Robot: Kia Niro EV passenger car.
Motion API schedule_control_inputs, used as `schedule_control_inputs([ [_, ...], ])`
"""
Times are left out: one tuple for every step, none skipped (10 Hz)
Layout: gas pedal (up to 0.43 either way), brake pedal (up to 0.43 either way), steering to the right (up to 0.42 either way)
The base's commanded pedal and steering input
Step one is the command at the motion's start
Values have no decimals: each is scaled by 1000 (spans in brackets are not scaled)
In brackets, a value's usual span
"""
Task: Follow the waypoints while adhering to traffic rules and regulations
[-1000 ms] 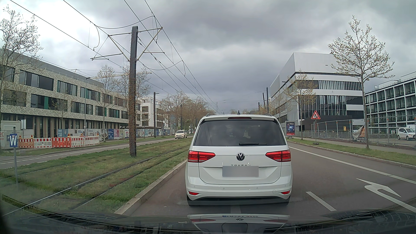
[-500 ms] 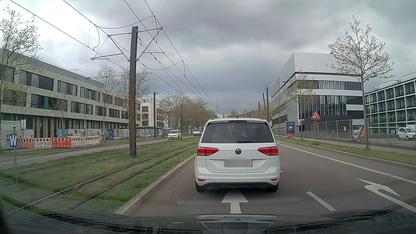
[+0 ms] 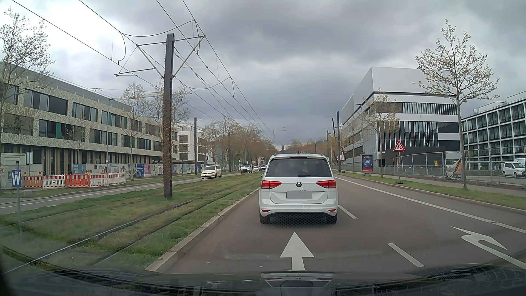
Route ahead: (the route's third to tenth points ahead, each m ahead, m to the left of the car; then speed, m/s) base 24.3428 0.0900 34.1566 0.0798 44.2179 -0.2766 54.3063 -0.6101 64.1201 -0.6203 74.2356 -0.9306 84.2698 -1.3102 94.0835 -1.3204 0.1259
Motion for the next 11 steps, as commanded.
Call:
schedule_control_inputs([
  [260, 0, -1],
  [311, 0, -5],
  [311, 0, -9],
  [319, 0, -11],
  [331, 0, -11],
  [331, 0, -10],
  [339, 0, -11],
  [350, 0, -11],
  [358, 0, -11],
  [378, 0, -11],
  [378, 0, -10],
])
